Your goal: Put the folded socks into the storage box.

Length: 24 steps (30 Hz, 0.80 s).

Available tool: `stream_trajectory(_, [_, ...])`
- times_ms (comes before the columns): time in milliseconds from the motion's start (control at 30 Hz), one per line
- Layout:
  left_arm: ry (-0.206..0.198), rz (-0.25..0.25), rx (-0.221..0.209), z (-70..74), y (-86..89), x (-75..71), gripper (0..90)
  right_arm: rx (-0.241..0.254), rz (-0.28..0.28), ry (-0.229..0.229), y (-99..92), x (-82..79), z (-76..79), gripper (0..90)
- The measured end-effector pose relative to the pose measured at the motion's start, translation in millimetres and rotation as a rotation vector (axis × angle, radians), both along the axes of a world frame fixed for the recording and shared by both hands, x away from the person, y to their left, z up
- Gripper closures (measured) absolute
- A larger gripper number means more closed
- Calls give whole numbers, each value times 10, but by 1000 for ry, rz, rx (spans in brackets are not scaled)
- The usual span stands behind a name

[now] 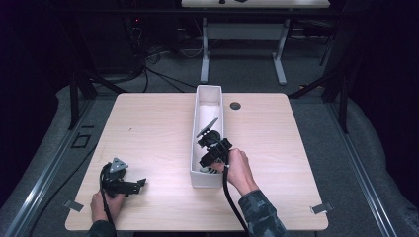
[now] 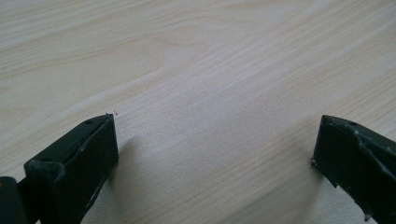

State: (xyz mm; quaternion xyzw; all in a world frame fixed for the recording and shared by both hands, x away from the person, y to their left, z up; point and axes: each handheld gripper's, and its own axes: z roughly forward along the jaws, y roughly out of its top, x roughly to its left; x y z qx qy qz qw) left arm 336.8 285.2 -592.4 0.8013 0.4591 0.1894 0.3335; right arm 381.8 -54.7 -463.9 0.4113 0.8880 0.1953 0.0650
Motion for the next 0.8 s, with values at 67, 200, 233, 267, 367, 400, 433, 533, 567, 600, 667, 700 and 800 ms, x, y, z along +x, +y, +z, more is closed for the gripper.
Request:
stream_trajectory(67, [0,1,-2,0,-1,0,0,41,-1,-15,-39,-9,66,343])
stream_trajectory(200, [0,1,-2,-1,-1,0,0,67,5,-43,-59,-57,173,283])
stream_trajectory(233, [0,2,-2,-1,-2,0,0,74,7,-55,-64,-70,194,264])
stream_trajectory(267, [0,1,-2,0,-2,-1,0,78,9,-56,-71,-86,221,253])
stream_trajectory(367, [-1,2,-2,-1,-2,-1,0,99,20,-71,-101,-137,295,198])
stream_trajectory(400, [-1,2,-2,-1,-2,-1,0,93,18,-82,-109,-162,324,183])
stream_trajectory(433, [-1,2,-2,-1,-2,-1,0,109,28,-92,-123,-178,343,166])
stream_trajectory(533, [-1,2,-2,-1,-2,-1,0,111,35,-113,-167,-240,419,141])
stream_trajectory(567, [0,2,-2,-1,-2,-1,0,117,35,-121,-191,-265,445,133])
stream_trajectory(600, [0,2,-2,-1,-2,-1,0,117,35,-121,-191,-265,445,133])
stream_trajectory(667, [-1,2,-2,-1,-2,0,0,133,42,-124,-236,-289,473,106])
stream_trajectory(700, [-1,2,-2,-1,-2,1,0,144,38,-135,-306,-306,493,78])
stream_trajectory(800, [-2,1,-1,-1,-2,3,0,148,26,-149,-401,-335,522,49])
